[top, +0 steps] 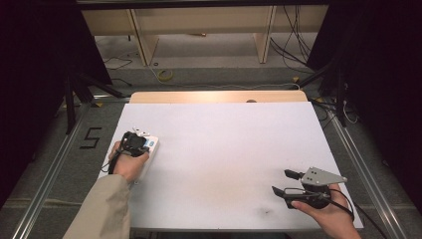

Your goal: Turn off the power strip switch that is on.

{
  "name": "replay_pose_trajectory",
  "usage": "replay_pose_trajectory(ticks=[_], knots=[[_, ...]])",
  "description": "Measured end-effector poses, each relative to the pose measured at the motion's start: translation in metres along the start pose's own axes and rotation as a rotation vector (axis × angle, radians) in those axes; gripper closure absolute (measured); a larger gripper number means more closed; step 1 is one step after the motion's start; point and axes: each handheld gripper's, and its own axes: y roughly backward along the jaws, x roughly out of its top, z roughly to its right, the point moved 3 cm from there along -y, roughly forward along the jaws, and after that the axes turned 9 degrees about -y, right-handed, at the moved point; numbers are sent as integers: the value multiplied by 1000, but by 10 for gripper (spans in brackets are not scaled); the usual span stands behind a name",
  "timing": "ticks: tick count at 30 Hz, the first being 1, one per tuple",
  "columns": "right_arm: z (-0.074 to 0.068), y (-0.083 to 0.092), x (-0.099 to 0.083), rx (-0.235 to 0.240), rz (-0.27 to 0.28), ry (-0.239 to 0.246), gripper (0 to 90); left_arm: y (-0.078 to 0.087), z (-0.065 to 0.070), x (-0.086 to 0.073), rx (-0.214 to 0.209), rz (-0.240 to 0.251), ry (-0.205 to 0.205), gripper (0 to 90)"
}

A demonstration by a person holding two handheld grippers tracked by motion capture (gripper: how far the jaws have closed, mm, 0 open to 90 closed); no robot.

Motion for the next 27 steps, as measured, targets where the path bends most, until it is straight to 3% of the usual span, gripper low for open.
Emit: replay_pose_trajectory(ticks=[15, 24, 27], knots=[[0, 0, 0, -1, -1, 1, 293, 0, 0, 2, -1, -19, -12, 898], [0, 0, 0, -1, -2, 1, 293, 0, 2, 3, 8, -29, -32, 898], [-1, 0, 0, -1, -2, 2, 293, 0, 4, 4, 21, -45, -56, 898]])
